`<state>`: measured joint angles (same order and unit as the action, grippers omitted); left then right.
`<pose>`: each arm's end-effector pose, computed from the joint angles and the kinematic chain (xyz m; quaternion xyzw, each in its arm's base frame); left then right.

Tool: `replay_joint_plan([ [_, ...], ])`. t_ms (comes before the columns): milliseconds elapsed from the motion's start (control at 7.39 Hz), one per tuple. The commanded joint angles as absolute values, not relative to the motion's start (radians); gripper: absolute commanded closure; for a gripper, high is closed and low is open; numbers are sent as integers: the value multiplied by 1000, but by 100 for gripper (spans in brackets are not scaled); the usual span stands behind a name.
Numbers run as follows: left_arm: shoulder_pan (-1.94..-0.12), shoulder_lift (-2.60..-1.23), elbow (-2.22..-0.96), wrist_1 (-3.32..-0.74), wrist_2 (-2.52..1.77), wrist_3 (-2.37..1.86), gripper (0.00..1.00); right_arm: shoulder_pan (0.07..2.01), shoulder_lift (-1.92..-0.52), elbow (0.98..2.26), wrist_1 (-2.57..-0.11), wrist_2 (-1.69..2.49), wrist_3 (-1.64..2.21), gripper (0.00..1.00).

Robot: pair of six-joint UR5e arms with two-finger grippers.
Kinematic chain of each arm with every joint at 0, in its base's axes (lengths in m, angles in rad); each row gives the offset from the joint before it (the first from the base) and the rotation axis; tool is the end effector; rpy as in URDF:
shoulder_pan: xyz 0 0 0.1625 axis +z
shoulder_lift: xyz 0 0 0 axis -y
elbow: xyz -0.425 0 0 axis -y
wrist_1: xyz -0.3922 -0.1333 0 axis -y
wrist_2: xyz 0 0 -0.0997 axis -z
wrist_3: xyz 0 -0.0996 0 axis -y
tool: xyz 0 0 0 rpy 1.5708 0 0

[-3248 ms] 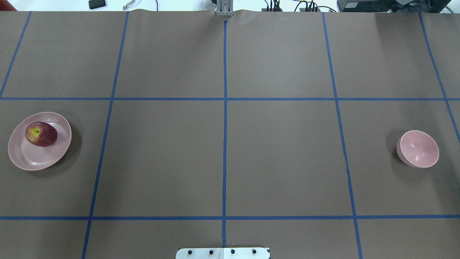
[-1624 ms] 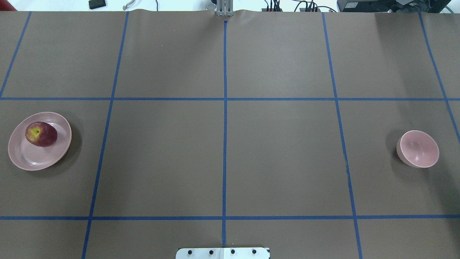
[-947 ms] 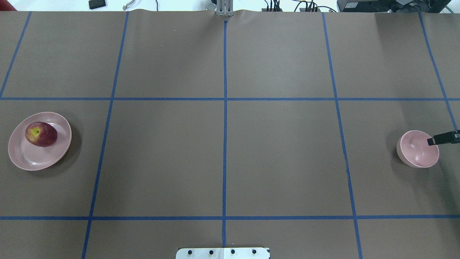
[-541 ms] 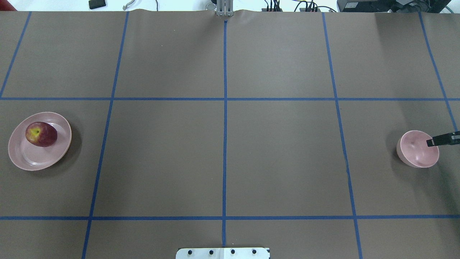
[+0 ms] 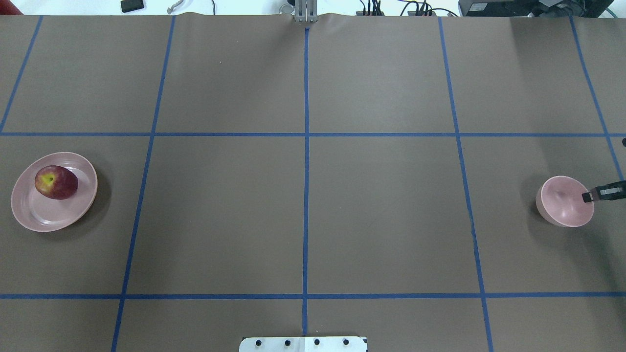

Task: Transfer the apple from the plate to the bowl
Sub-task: 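Grasp the small pink bowl with the right gripper and slide it toward the table center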

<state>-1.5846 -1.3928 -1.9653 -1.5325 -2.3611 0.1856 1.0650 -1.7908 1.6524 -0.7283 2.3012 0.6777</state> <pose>-0.0683 -0.4174 0.5478 0.1199 0.3733 0.1130 0.9129 -0.1449 -0.3996 0.6234 0.0803 -0.4579 -0.0474 0.8841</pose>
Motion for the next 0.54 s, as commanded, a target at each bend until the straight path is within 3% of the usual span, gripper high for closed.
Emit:
replay_joint_plan([
  [0, -1585, -1393, -1965, -1532, -2361, 186, 2, 1065, -1668, 1680, -758, 2342, 843, 100],
  [406, -1583, -1393, -1965, -1532, -2362, 186, 2, 949, -1412, 1692, -860, 2280, 1150, 100],
])
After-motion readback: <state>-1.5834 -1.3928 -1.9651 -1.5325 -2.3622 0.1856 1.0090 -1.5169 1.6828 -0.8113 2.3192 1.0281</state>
